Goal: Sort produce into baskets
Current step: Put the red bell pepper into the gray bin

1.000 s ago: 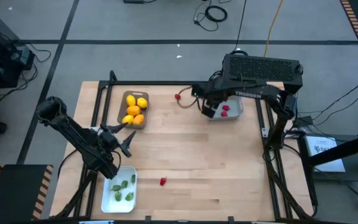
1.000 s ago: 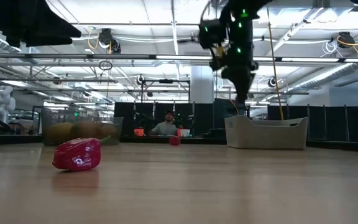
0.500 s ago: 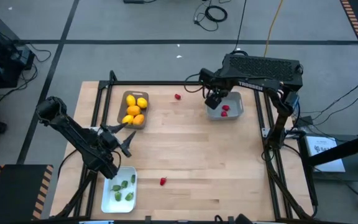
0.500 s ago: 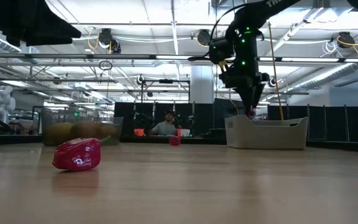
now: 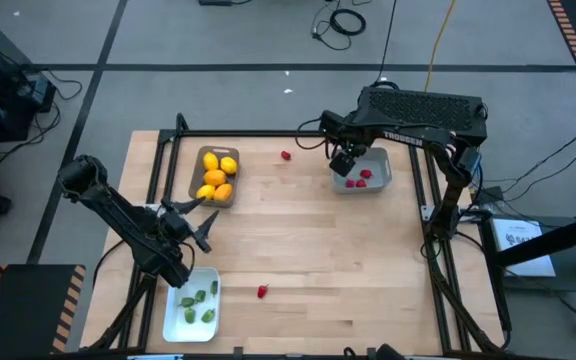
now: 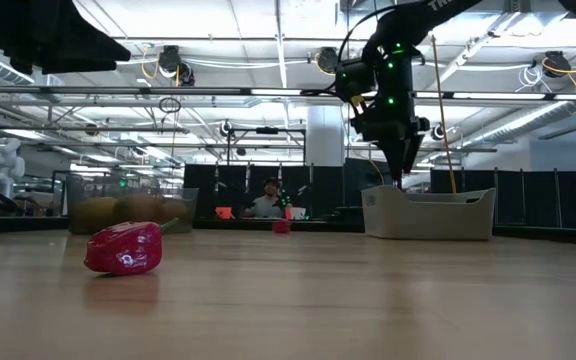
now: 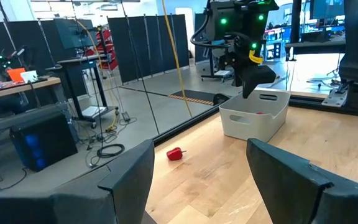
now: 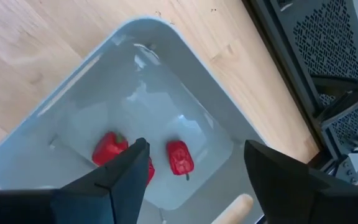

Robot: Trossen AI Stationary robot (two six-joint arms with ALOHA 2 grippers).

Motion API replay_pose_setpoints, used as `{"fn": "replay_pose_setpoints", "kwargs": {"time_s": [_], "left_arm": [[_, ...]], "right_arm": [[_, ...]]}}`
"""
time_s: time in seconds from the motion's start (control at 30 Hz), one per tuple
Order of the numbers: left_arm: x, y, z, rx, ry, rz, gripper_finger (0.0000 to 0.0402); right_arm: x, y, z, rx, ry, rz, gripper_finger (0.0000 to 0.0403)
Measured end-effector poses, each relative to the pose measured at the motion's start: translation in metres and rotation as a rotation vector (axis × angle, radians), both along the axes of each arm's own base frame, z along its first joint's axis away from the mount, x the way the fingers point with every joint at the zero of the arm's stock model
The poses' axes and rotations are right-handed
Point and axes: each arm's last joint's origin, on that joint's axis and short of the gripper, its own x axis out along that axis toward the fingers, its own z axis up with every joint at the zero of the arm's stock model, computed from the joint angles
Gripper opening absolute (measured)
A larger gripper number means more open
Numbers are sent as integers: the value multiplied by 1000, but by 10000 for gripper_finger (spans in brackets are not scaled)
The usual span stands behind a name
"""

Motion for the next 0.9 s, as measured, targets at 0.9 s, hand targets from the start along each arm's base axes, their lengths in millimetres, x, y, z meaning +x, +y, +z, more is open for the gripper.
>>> {"fn": "replay_pose_setpoints", "kwargs": {"time_s": [0.9], "left_arm": [[0, 0, 0, 19, 20, -1, 262]], "right_arm": [[95, 170, 11, 25, -493, 437, 251]]}}
